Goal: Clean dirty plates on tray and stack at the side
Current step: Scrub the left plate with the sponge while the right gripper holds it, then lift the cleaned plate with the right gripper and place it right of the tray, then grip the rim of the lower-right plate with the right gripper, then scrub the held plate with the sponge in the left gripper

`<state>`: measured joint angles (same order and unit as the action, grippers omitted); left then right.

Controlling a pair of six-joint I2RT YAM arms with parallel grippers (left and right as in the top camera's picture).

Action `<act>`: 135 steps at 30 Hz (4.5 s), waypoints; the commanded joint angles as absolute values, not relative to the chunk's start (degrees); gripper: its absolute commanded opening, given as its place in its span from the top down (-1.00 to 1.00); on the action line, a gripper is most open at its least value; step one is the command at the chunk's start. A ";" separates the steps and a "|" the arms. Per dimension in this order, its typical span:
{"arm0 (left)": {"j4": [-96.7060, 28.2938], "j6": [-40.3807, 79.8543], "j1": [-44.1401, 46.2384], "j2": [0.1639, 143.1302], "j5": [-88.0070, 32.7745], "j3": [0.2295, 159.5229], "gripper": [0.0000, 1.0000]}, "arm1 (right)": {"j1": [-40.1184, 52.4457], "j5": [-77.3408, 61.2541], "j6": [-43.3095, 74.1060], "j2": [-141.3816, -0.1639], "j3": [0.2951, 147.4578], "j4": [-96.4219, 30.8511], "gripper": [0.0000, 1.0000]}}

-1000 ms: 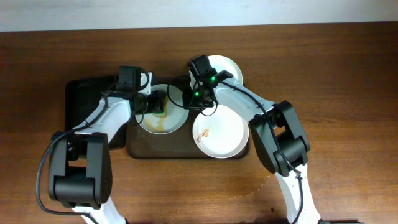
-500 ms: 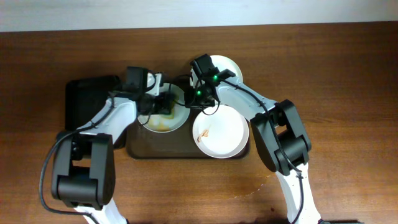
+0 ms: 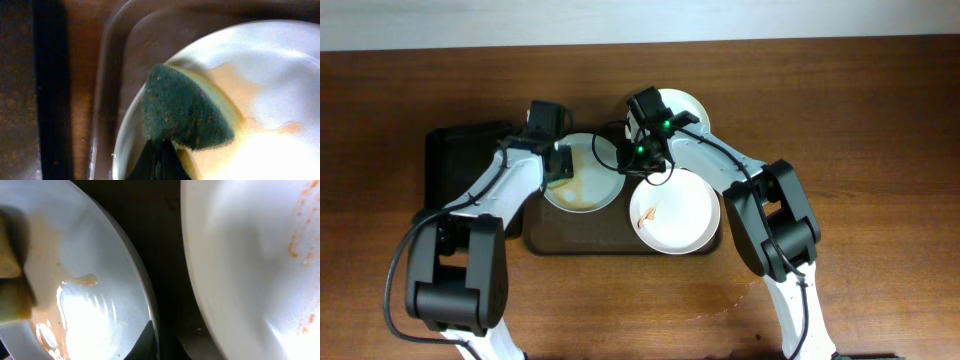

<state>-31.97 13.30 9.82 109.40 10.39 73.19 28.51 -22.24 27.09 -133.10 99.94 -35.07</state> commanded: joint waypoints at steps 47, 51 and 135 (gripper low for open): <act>-39.27 18.61 -5.78 107.90 -2.22 89.93 0.99 | 42.54 40.60 30.74 -109.03 122.61 -75.92 0.92; -42.37 18.57 -5.67 107.90 -2.66 89.93 0.99 | 23.18 27.35 30.68 -105.08 122.58 -84.33 0.92; -48.56 9.26 1.72 108.01 -5.15 89.93 0.99 | 32.99 -11.35 30.30 -119.66 79.55 -30.28 0.40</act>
